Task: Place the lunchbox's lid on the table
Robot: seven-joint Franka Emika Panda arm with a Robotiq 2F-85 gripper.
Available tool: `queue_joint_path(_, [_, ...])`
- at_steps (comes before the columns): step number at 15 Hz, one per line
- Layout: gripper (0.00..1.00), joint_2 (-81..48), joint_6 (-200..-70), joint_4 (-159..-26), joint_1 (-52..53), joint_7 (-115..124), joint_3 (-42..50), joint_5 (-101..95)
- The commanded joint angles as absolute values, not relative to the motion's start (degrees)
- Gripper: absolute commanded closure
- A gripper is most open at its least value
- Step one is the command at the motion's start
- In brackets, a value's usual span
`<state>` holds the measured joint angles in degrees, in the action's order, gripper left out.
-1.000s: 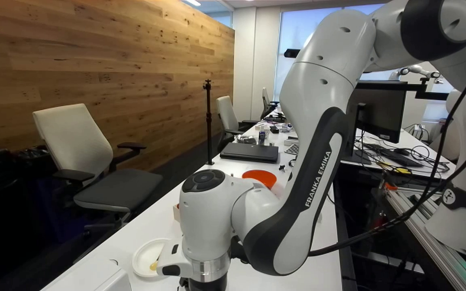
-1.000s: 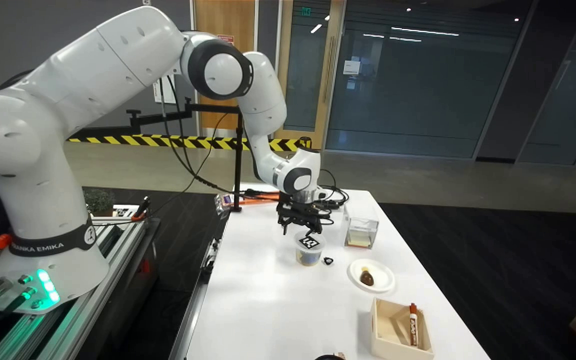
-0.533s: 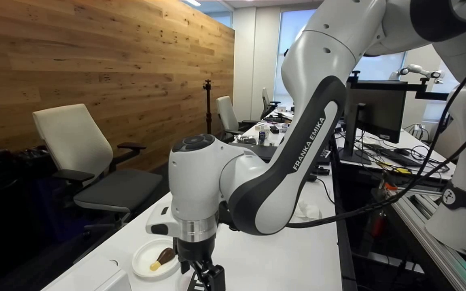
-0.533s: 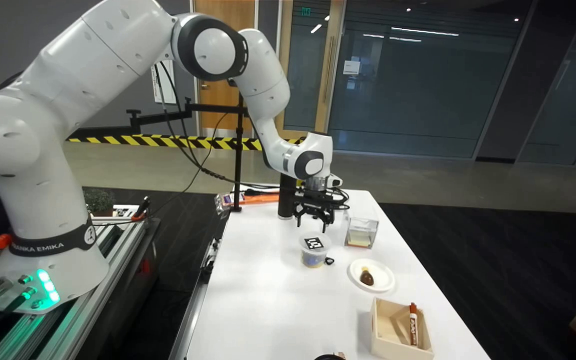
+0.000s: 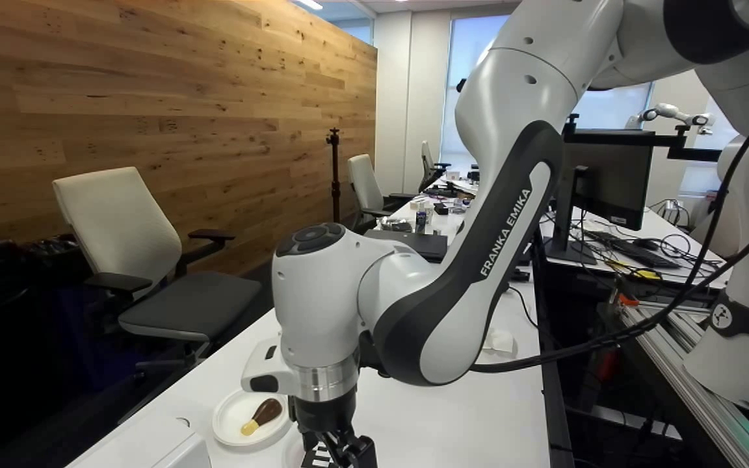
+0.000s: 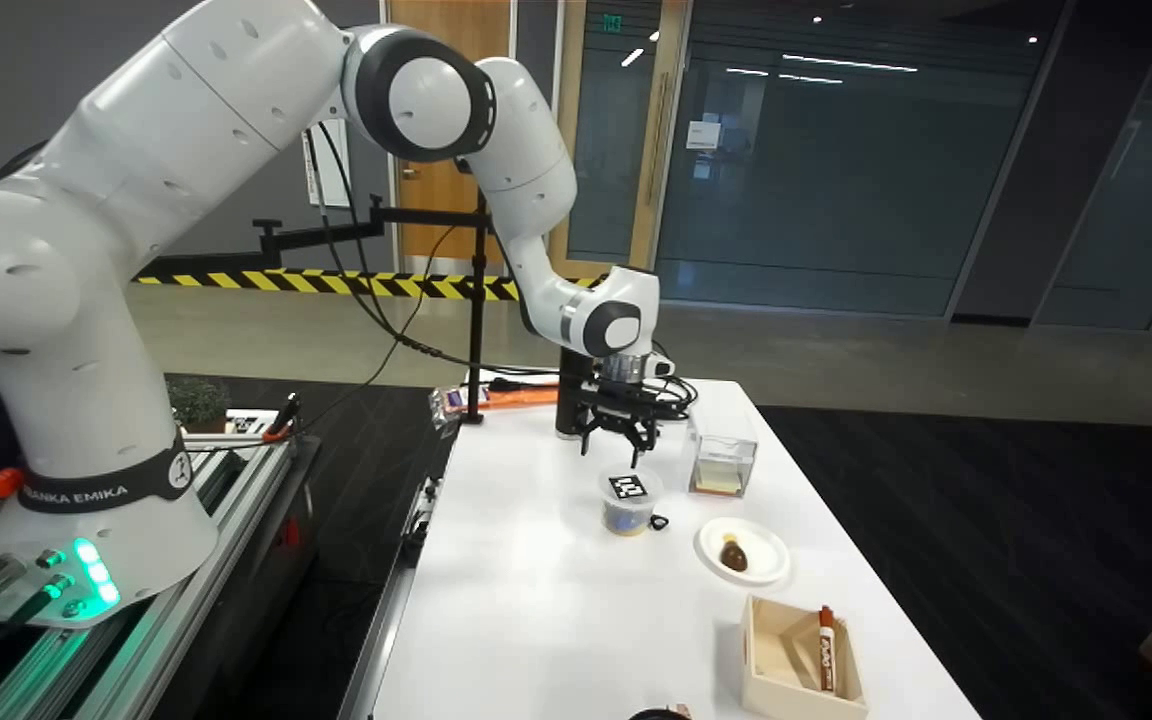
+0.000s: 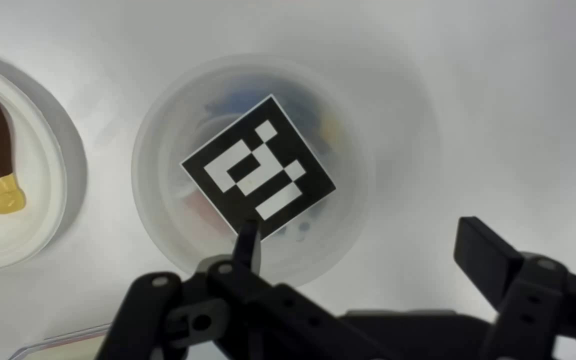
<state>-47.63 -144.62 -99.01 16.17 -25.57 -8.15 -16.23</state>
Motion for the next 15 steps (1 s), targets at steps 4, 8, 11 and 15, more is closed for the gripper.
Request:
queue_joint_path(4, [0.16,-47.4,-143.9,-100.3,15.3,-25.1,-10.0,-17.1])
queue_joint_path(8, [0.09,-47.7,-144.4,-101.3,15.8,-24.6,-10.5,-17.1])
queue_joint_path(11, [0.37,-47.9,-144.4,-101.5,15.8,-24.5,-10.9,-17.0])
queue_joint_path(15, [0.67,-48.0,-144.6,-101.4,15.9,-24.5,-11.1,-17.1])
